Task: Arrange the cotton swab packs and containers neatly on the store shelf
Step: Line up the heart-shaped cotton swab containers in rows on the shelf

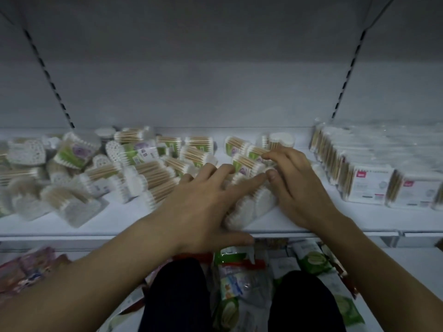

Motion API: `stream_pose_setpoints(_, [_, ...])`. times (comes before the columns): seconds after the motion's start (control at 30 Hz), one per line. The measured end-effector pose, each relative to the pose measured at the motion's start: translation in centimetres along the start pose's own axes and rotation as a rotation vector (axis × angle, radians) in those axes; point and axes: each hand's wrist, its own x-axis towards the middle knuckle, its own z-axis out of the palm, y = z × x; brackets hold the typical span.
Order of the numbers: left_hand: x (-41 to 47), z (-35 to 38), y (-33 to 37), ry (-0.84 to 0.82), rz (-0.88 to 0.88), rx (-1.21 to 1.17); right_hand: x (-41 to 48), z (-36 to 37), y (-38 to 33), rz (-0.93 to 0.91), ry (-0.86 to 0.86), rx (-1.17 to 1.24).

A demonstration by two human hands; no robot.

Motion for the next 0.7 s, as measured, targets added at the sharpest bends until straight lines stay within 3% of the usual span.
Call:
stream_pose_setpoints(0.27, [3.0, 1.4, 0.0, -0.043, -0.017, 0.086, -0.2, 0.1, 0.4, 0.013, 0.061, 0.062])
stream_pose_setpoints(0.53, [4.9, 1.1, -1.2, -0.161, 0.004, -0.165, -0.1, 0.1, 0.6, 0.034, 0.055, 0.055])
stream_pose_setpoints(0.7, [5.4, 1.2, -0.9, -0.140, 0.003, -0.124, 0.0, 0.2, 0.5, 0.046, 0.053, 0.045])
